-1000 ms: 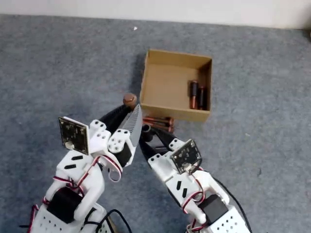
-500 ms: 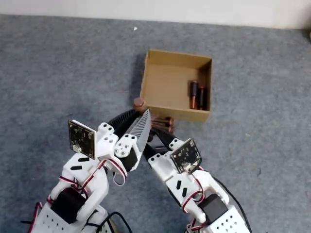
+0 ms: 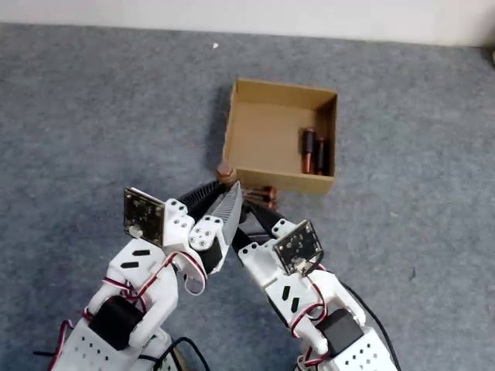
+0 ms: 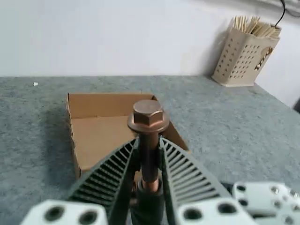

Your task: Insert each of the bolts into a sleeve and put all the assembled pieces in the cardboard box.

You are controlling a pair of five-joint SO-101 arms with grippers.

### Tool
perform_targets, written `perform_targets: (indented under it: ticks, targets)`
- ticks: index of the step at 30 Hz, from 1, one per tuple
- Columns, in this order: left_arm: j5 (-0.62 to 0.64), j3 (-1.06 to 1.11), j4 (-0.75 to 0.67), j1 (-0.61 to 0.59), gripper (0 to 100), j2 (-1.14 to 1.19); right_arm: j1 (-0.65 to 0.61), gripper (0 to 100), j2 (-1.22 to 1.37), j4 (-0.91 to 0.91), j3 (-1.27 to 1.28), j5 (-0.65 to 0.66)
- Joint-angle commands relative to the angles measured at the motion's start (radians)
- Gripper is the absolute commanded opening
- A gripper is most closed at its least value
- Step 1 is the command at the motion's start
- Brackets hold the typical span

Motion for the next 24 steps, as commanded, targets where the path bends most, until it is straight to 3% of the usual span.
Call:
perform_targets:
  ticks: [1,4,7,10,17,24]
  targets:
    - [-0.084,-0.01,0.075,0.021,0,-0.01,0.022,0.5,-0.018,-0.036,0.021,0.006]
    - [-0.239,-0.01,0.132,0.022,0,-0.01,0.022,0.5,-0.018,-0.036,0.021,0.006]
    - [-0.311,-0.01,0.183,0.021,0,-0.01,0.022,0.5,-0.018,-0.036,0.021,0.006]
    - [-0.313,-0.012,0.212,0.021,1,-0.01,0.022,0.5,-0.018,-0.036,0.022,0.006]
    - [-0.267,-0.019,0.304,0.013,16,-0.01,0.022,0.5,-0.018,-0.033,0.024,0.006]
    - [-0.249,-0.022,0.328,0.013,17,-0.01,0.024,0.5,-0.018,-0.031,0.025,0.006]
